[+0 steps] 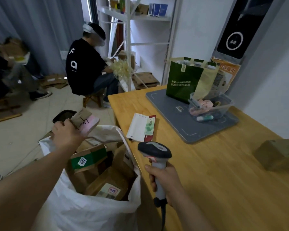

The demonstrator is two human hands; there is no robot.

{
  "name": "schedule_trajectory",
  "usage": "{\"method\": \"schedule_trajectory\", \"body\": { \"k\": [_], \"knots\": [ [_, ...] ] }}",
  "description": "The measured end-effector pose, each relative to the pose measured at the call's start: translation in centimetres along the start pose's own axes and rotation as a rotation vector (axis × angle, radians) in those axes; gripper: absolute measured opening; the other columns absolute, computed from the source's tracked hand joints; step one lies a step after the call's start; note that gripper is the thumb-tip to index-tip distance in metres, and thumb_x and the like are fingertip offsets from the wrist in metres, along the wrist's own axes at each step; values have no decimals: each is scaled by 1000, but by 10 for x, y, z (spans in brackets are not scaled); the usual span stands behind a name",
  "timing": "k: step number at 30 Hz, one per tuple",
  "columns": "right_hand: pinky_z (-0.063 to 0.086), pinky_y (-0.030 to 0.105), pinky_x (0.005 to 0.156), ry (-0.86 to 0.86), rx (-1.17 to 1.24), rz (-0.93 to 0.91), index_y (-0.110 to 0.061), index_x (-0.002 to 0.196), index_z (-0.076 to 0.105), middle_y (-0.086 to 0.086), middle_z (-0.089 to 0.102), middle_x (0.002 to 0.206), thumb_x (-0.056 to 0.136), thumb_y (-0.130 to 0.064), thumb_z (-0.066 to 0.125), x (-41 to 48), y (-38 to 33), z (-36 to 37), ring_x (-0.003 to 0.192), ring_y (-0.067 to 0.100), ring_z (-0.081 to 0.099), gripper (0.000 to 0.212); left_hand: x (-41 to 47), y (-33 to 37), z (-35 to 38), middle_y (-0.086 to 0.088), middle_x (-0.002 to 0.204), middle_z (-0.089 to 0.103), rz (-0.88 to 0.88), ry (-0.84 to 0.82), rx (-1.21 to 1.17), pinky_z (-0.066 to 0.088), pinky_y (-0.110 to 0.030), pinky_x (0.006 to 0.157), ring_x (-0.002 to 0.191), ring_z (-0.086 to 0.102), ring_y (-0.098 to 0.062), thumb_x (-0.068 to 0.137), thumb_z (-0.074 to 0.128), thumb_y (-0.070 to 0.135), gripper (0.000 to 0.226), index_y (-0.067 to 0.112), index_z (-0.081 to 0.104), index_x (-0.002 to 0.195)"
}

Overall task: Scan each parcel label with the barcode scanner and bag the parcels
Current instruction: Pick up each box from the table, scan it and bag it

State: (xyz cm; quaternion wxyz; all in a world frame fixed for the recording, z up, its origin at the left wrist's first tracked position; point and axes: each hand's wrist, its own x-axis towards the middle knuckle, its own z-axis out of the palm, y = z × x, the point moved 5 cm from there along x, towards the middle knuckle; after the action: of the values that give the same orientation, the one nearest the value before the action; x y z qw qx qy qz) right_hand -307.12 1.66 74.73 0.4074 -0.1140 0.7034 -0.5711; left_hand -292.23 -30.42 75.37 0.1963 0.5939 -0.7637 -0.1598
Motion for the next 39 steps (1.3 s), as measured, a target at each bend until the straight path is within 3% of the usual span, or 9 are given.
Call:
{"method": "schedule_trajectory", "body": {
  "k": [6,10,14,16,18,22,30,36,39],
  "knots": [
    [43,25,45,-15,3,56,-4,84,61,5,56,55,83,-13,70,29,-2,34,46,16,49,12,39,-25,26,-19,131,38,102,-129,235,44,-52,94,126,31,-37,86,67,29,58,8,41,133],
    [42,25,45,24,18,114,-4,83,61,6,56,56,83,-14,71,43,-1,40,45,16,48,14,44,-22,54,-18,141,32,216,-219,315,39,-49,104,133,26,-36,85,67,13,76,10,25,148],
    [43,27,47,91,35,144,-4,85,63,8,57,58,81,-15,73,52,5,32,47,17,50,16,38,-6,87,-17,140,31,288,-345,384,36,-52,106,133,30,-35,76,77,37,99,14,15,149],
    [44,29,52,137,63,174,-5,88,64,9,59,61,79,-17,75,56,8,21,50,19,53,19,26,16,102,-16,149,23,306,-385,329,33,-53,110,139,23,-35,78,75,40,95,15,16,148],
    [42,29,49,172,127,191,-4,80,63,11,57,58,80,-15,75,56,10,7,46,20,50,16,9,51,115,-15,153,17,342,-420,289,30,-49,113,143,17,-33,86,67,28,83,16,16,150],
    [38,27,45,304,253,149,-1,74,61,16,52,58,82,-9,73,49,12,-43,42,22,45,17,-44,138,146,-8,153,22,462,-465,218,35,-44,108,140,23,-27,89,60,17,70,20,23,148],
    [42,28,49,653,637,61,-4,76,62,9,55,58,82,-11,71,4,7,-209,49,19,50,14,-184,332,206,-4,146,36,920,-657,40,38,-35,104,133,35,-23,91,59,33,65,17,32,147],
    [40,25,44,860,836,-55,-7,74,60,7,52,54,86,-11,66,-34,16,-340,43,17,47,14,-307,476,250,-9,156,24,964,-874,-107,31,-36,110,141,27,-25,85,66,49,89,13,20,152],
    [40,25,44,911,866,-62,-6,74,60,7,53,50,86,-11,67,-40,24,-378,41,18,47,14,-353,533,266,-13,158,15,989,-889,-131,25,-36,113,145,16,-27,80,71,49,105,6,8,153]
  ]
}}
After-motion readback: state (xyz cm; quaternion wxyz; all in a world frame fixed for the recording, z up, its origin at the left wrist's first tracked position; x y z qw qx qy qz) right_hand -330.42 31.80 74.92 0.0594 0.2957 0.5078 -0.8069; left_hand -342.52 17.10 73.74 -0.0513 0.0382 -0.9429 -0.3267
